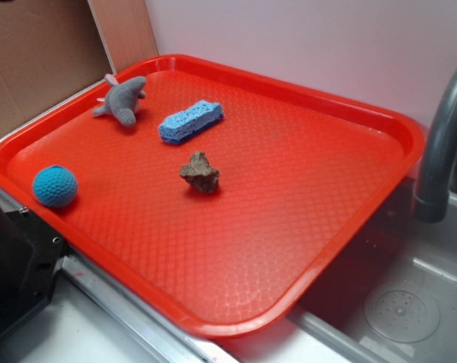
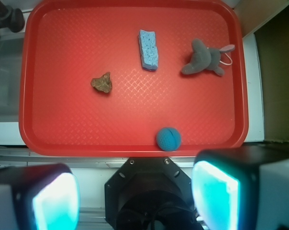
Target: Grab the blue sponge.
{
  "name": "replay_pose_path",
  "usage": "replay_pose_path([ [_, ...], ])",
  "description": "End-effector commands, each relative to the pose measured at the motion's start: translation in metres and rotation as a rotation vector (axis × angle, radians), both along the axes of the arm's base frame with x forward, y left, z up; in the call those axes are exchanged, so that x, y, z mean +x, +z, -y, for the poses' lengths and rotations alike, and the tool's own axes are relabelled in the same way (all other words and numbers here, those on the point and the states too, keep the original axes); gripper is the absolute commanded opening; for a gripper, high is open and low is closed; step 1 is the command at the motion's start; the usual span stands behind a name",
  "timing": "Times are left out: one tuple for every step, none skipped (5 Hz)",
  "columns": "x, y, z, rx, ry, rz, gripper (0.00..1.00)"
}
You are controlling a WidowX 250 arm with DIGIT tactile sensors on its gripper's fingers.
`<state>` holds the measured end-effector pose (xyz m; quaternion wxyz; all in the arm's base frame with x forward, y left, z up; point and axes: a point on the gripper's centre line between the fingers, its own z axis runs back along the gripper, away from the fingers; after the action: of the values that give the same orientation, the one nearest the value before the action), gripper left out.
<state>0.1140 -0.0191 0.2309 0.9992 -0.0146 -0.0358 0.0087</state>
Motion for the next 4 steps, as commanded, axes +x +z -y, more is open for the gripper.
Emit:
replay_pose_path([
  [0.027, -0.019, -0.01, 0.024, 0.15, 0.073, 1.0],
  [0.046, -0.037, -0.018, 0.038, 0.216, 0.091, 1.0],
  [0.071, -0.057, -0.033, 0.051, 0.268, 0.122, 1.0],
  [0.093, -0.076, -0.043, 0.072, 0.309, 0.135, 1.0],
])
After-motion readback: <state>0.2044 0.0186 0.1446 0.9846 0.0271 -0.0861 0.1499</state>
